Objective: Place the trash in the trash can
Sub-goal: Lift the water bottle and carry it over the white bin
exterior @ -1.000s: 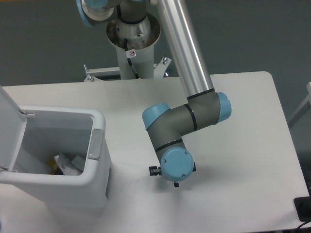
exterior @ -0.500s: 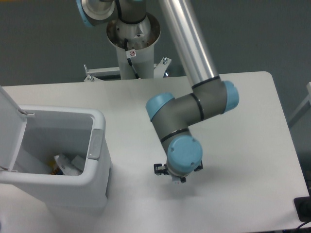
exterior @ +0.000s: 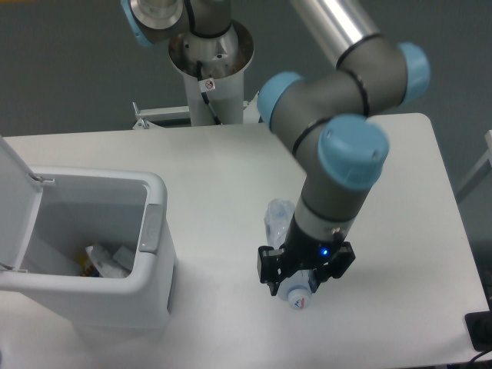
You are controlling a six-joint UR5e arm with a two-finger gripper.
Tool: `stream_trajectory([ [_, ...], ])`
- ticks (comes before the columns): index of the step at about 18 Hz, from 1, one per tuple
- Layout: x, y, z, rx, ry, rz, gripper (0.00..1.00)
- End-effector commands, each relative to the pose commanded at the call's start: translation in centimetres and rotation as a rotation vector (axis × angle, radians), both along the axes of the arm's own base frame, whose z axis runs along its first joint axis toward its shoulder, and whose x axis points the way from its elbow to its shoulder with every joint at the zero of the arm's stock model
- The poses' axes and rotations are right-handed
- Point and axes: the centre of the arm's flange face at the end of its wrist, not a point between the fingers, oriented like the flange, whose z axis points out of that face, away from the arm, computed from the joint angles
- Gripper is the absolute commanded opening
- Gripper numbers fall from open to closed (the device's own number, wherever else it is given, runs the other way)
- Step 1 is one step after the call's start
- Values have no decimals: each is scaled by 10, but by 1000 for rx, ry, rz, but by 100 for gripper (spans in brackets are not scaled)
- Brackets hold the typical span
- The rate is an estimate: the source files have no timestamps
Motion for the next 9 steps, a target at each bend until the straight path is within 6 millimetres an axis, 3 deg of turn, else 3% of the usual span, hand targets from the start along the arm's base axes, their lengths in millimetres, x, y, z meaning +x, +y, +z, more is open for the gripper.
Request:
stream_trajectory([
  [9,30,-6,84,360,40,-148,47],
])
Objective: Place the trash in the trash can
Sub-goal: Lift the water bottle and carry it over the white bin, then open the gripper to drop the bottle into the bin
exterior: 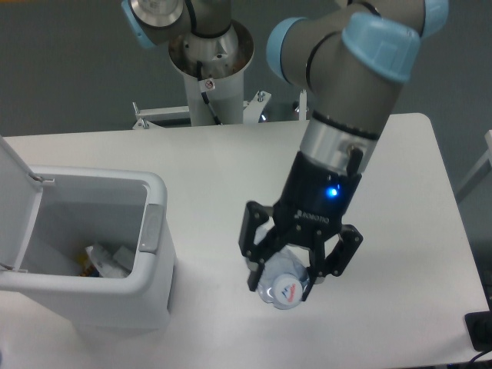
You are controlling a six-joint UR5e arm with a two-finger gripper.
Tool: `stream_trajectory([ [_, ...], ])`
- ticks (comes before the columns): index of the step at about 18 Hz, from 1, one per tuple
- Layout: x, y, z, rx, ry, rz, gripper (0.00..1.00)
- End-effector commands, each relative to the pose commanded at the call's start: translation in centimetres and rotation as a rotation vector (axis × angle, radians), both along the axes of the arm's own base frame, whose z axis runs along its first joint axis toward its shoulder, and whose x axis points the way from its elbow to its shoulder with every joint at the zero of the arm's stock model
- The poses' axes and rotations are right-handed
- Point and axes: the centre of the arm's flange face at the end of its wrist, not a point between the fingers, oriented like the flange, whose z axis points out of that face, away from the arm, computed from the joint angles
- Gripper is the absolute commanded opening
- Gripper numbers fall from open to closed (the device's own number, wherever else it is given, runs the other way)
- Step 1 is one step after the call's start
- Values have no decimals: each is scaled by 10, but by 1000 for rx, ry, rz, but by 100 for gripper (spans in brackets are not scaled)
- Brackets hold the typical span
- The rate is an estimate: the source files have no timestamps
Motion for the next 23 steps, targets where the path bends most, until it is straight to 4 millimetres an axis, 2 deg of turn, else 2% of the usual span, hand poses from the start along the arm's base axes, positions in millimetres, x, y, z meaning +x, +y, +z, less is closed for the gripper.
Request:
stream_trajectory([
  [5,60,5,49,119,25,-124,47],
  [9,98,14,61,158,34,-197,47],
  [12,139,31,45,146,41,-276,49],
  [16,177,28,17,115,44,-340,50],
  [19,186,26,0,107,63,-376,65],
  [21,188,28,-5,108,73,-390,80],
  [22,185,31,-12,106,79,-398,94],
  [23,185,33,-15,107,85,-405,99],
])
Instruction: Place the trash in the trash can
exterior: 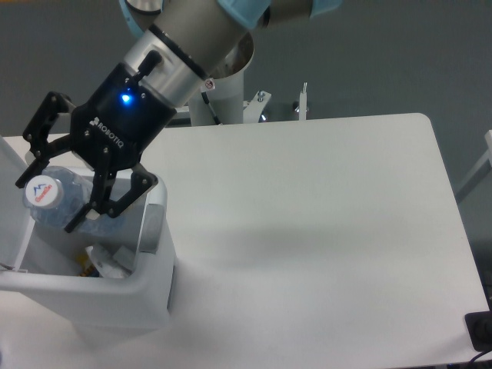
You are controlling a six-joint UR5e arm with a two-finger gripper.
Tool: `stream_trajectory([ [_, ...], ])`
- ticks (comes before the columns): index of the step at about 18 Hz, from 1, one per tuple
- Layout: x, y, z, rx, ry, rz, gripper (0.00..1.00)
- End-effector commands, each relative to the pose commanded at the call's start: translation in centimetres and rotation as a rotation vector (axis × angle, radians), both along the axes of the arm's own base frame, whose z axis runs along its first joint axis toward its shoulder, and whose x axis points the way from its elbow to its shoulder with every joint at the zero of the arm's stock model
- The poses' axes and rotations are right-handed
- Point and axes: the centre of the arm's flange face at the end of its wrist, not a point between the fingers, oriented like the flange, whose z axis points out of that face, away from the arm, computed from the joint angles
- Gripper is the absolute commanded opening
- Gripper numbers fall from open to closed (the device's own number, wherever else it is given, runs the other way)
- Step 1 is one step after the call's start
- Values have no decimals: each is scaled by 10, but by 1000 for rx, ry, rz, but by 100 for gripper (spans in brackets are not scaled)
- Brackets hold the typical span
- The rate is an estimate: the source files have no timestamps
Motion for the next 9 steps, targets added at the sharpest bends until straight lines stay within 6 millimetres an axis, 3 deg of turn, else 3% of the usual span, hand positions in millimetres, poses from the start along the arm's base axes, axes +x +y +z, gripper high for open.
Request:
stream_trajectory([
  [5,0,-2,-8,-9,-7,0,100],
  [7,-12,-5,-11,-15,-10,19,100],
  [8,-69,-28,-30,-47,-9,119,100],
  [9,-101,-47,-42,-61,-22,174,100],
])
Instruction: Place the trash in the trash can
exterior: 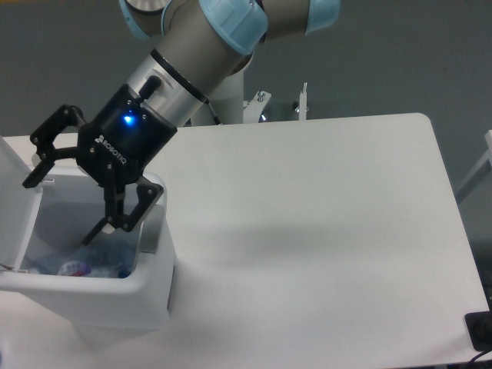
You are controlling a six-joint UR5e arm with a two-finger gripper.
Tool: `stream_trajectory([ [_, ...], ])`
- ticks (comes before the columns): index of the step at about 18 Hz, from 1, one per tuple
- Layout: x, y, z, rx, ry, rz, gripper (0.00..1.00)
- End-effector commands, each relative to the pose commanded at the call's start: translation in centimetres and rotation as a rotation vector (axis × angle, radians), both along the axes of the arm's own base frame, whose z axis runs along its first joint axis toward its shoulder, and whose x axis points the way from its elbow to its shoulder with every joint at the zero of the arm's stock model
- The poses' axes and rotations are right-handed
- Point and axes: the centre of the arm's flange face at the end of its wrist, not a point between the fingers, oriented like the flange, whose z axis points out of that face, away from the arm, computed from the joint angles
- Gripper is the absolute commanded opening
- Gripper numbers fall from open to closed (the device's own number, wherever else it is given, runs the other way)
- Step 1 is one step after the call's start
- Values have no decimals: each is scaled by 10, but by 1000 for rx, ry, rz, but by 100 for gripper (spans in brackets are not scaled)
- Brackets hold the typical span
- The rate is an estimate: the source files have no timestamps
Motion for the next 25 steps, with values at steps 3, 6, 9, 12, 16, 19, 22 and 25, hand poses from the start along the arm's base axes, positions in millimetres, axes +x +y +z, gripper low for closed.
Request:
stream_trajectory([
  [3,-62,-51,-27,-23,-14,110,100],
  [6,-97,-86,-56,-30,29,132,100],
  [9,-111,-103,-84,-74,72,132,100],
  [12,-136,-124,-104,-298,228,213,100],
  [16,-167,-136,-132,-522,388,219,100],
  [19,-179,-144,-151,-602,494,123,100],
  [22,-188,-157,-164,-673,559,25,100],
  [25,-200,-169,-190,-832,626,-140,100],
])
